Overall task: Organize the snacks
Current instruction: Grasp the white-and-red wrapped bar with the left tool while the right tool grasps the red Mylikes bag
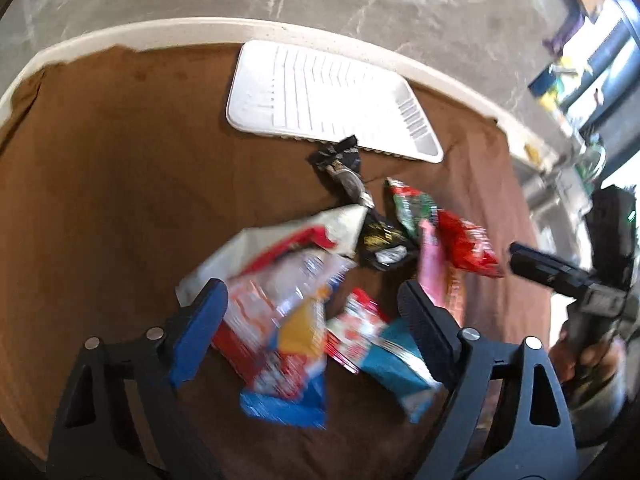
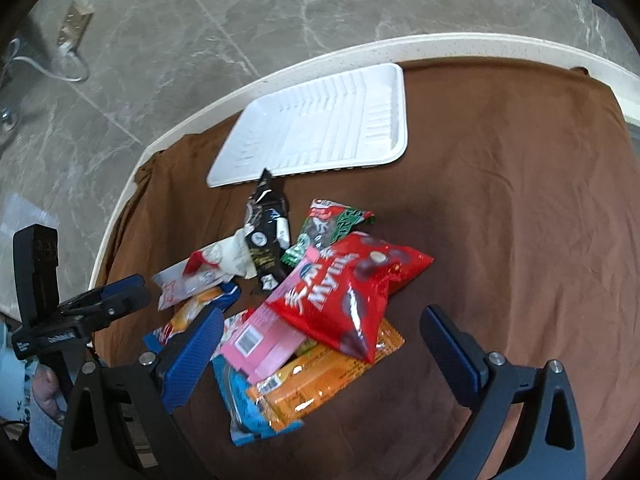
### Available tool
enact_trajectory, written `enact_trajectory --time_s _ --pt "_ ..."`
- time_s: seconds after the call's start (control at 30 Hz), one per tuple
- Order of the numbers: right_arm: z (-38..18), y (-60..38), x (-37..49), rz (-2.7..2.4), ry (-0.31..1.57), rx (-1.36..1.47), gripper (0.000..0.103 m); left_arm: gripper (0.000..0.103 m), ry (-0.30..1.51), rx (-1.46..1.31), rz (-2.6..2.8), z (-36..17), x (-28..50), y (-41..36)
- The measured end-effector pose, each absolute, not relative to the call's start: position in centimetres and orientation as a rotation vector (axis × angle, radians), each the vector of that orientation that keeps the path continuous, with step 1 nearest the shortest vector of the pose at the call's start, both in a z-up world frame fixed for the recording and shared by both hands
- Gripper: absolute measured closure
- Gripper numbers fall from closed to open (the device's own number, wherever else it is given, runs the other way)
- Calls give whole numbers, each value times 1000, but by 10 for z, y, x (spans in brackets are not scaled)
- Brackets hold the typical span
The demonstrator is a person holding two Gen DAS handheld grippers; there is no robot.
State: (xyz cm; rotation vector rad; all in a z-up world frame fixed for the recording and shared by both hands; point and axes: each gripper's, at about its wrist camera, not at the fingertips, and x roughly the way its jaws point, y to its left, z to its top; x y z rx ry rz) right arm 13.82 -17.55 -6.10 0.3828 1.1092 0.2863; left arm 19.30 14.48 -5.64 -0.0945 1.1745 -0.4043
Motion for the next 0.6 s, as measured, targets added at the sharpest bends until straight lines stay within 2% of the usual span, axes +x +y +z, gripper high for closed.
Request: enact_trajectory --time_s 0.37,0.47,0.6 --pt "-79 -166 171 191 1218 395 2 18 1265 185 -527 -104 260 133" --pt "-84 -165 174 176 1244 399 5 26 1304 193 -578 -115 275 135" --pt "-88 -161 178 162 1267 392 10 48 1323 237 -619 -126 279 127"
